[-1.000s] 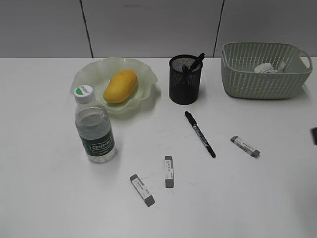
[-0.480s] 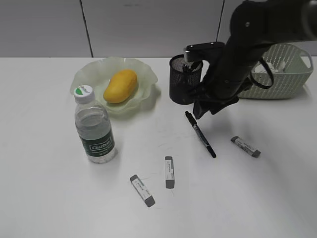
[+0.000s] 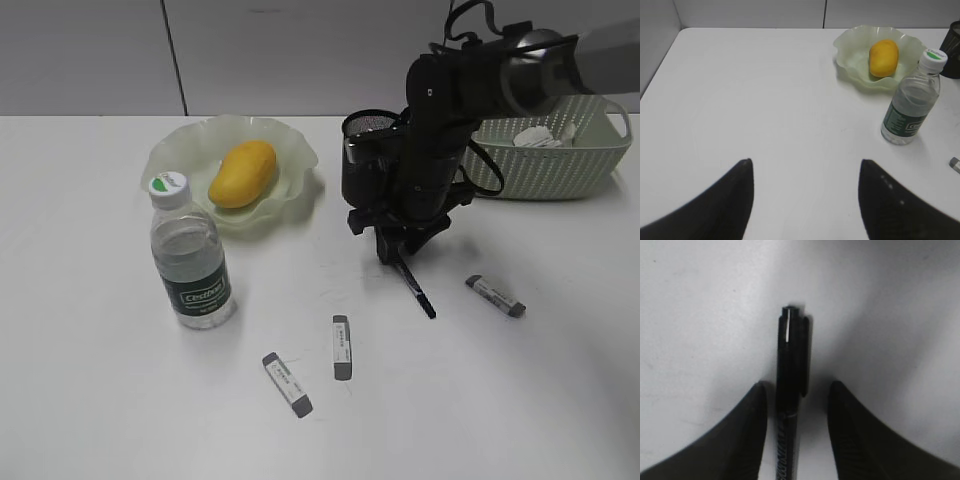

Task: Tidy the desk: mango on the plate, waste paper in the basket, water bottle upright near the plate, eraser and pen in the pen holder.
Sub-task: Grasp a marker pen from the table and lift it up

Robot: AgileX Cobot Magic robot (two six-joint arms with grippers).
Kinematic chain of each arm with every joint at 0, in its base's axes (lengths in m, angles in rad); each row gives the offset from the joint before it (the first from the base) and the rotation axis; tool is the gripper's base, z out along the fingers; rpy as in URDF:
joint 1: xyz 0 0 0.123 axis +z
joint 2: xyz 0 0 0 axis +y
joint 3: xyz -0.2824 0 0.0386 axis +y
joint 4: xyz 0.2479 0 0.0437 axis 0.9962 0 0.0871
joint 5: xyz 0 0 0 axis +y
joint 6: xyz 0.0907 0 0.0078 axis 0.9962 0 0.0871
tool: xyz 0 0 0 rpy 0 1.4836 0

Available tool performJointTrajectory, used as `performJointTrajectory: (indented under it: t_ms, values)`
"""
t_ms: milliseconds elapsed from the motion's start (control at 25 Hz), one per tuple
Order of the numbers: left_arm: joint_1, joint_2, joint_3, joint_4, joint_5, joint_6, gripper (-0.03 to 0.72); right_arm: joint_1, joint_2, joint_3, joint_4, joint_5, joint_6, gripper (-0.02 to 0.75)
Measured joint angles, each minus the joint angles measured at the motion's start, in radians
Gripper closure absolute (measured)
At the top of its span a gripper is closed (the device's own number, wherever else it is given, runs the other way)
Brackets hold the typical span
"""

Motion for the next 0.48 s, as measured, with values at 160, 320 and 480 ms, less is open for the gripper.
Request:
performJointTrajectory:
  t_ms: [160,320,480]
  values:
    - [0.000,0.000,0.000,0.000,0.000,0.000,0.199,0.000,-0.005,0.000,-0.004,0.011,0.003,0.626]
    - [0.000,0.000,0.000,0.000,0.000,0.000,0.200,0.000,-0.078,0.034,0.009,0.005,-0.007,0.627]
    - [0.000,0.000,0.000,0.000,0.000,0.000,0.202,0.000,-0.351,0.222,0.019,-0.275,-0.012,0.628]
